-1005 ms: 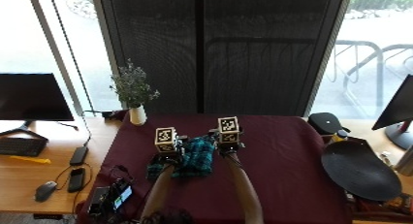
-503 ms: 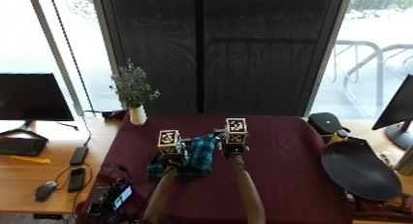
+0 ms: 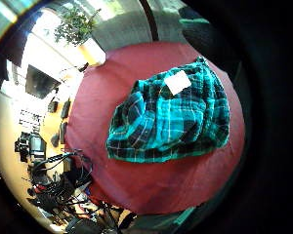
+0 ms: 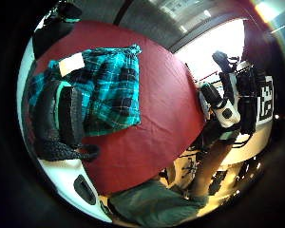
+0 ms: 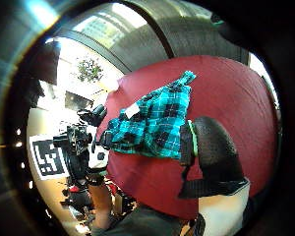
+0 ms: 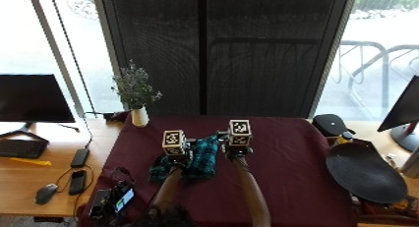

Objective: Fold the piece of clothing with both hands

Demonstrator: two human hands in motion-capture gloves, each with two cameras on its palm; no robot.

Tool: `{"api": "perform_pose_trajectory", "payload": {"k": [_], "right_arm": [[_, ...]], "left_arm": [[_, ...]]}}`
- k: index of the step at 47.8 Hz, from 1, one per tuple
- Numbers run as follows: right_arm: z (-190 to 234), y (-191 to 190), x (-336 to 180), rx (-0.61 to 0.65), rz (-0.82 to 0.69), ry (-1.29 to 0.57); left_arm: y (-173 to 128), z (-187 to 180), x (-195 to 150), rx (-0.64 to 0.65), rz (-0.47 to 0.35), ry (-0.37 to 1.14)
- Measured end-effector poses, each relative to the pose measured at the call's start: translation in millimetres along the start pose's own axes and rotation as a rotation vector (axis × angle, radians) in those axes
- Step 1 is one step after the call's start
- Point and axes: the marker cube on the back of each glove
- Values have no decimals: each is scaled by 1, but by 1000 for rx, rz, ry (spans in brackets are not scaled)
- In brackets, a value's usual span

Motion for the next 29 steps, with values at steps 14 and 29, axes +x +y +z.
{"api": "perform_pose_trajectory", "payload": {"k": [14, 29], "right_arm": [[1, 6, -2, 35, 1, -19], [-9, 2, -8, 107, -15, -10]], "left_arm": [[10, 4, 3, 5, 14, -26], [14, -5, 4, 22, 17, -6]]}}
